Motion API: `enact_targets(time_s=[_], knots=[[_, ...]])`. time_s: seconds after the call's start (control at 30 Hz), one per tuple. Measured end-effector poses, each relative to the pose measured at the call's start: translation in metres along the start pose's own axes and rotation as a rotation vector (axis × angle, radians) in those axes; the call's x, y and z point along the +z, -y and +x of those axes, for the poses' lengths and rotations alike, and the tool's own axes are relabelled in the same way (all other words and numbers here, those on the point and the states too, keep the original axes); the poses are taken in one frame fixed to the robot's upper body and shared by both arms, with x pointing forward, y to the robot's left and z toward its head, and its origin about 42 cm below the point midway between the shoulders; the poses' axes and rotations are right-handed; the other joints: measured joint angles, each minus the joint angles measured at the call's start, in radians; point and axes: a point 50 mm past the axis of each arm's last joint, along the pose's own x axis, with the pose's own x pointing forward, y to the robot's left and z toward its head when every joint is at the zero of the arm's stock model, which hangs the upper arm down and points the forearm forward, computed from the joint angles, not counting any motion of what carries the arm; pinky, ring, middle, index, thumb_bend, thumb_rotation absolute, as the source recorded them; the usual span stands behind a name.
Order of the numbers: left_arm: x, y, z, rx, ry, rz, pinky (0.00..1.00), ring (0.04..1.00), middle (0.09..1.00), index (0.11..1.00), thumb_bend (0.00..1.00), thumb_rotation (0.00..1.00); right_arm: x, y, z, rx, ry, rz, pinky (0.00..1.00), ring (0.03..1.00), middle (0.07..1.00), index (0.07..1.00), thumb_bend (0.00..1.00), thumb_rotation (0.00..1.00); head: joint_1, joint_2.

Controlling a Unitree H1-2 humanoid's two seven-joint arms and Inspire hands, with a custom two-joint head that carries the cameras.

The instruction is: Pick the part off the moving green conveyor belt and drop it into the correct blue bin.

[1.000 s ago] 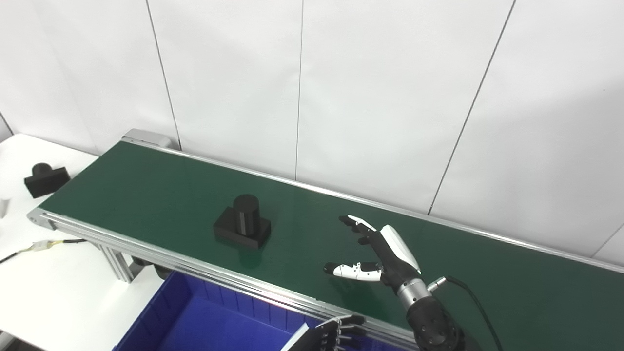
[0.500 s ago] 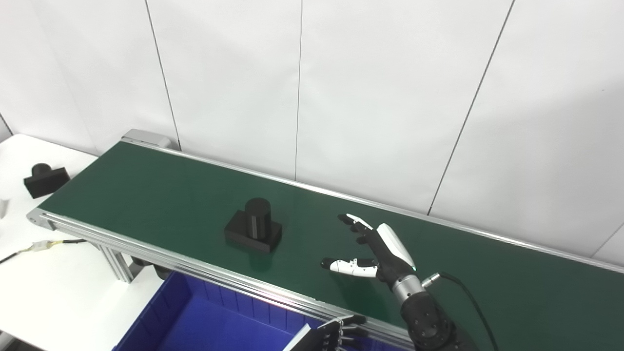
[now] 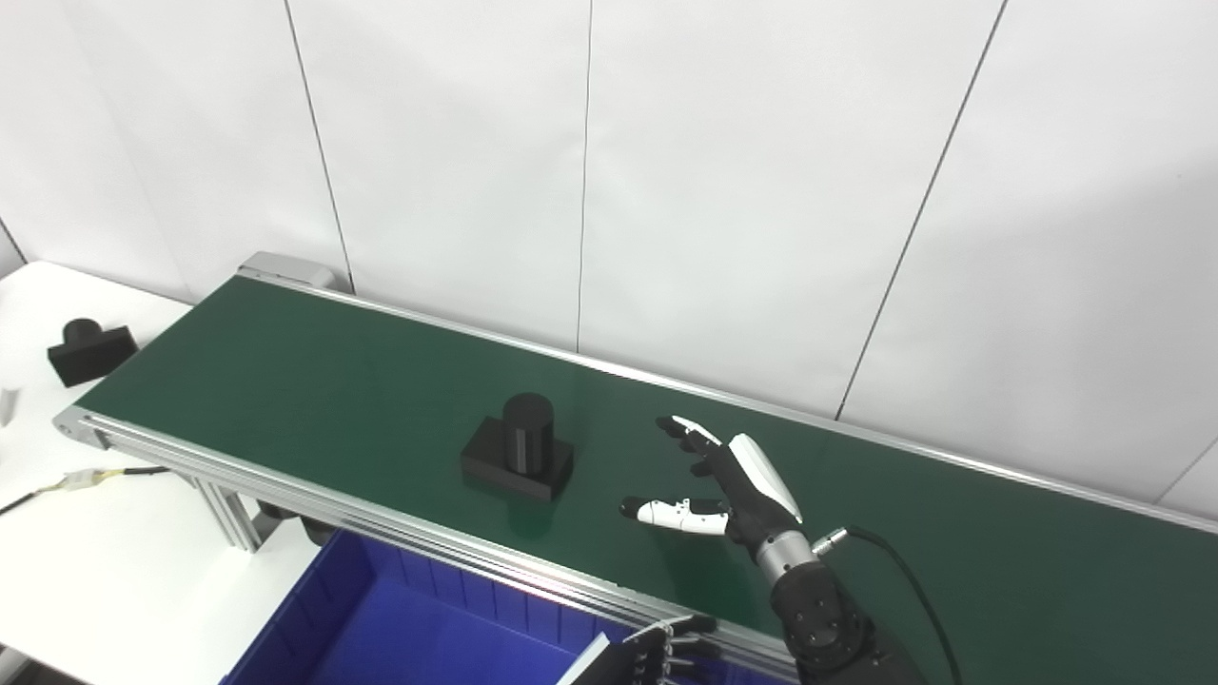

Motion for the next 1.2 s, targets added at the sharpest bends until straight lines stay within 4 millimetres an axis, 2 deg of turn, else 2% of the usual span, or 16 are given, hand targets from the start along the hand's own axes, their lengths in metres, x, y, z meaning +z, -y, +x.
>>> enact_targets(time_s=[0.3, 0.7, 0.87, 0.97, 1.2], knots=[[0.001, 0.003, 0.001, 0.002, 0.0, 0.012, 0.62, 0.733, 0.794, 0.881, 1.0, 0.34, 0.01, -0.008, 0.004, 0.008, 0.031, 0.013, 0.73, 0.85, 0.871, 0.878, 0.76, 0.46, 0.005, 0.006], [0.001, 0.008, 0.0, -0.003, 0.003, 0.009, 0.61, 0.699, 0.759, 0.871, 1.0, 0.35, 0.024, -0.014, 0.012, 0.019, 0.063, -0.006, 0.76, 0.861, 0.882, 0.879, 0.76, 0.47, 0.014, 0.015], [0.0, 0.014, -0.002, -0.001, 0.003, -0.007, 0.61, 0.705, 0.76, 0.875, 1.0, 0.34, 0.026, -0.017, 0.012, 0.012, 0.076, -0.057, 0.75, 0.842, 0.866, 0.869, 0.72, 0.43, 0.017, 0.021], [0.0, 0.018, -0.002, -0.001, 0.003, -0.014, 0.61, 0.704, 0.762, 0.873, 1.0, 0.35, 0.028, -0.02, 0.011, 0.011, 0.094, -0.09, 0.74, 0.828, 0.852, 0.862, 0.72, 0.4, 0.02, 0.025], [0.0, 0.019, -0.004, 0.001, 0.007, -0.016, 0.62, 0.727, 0.788, 0.879, 1.0, 0.34, 0.028, -0.022, 0.011, 0.004, 0.101, -0.111, 0.74, 0.822, 0.85, 0.861, 0.73, 0.39, 0.025, 0.032]])
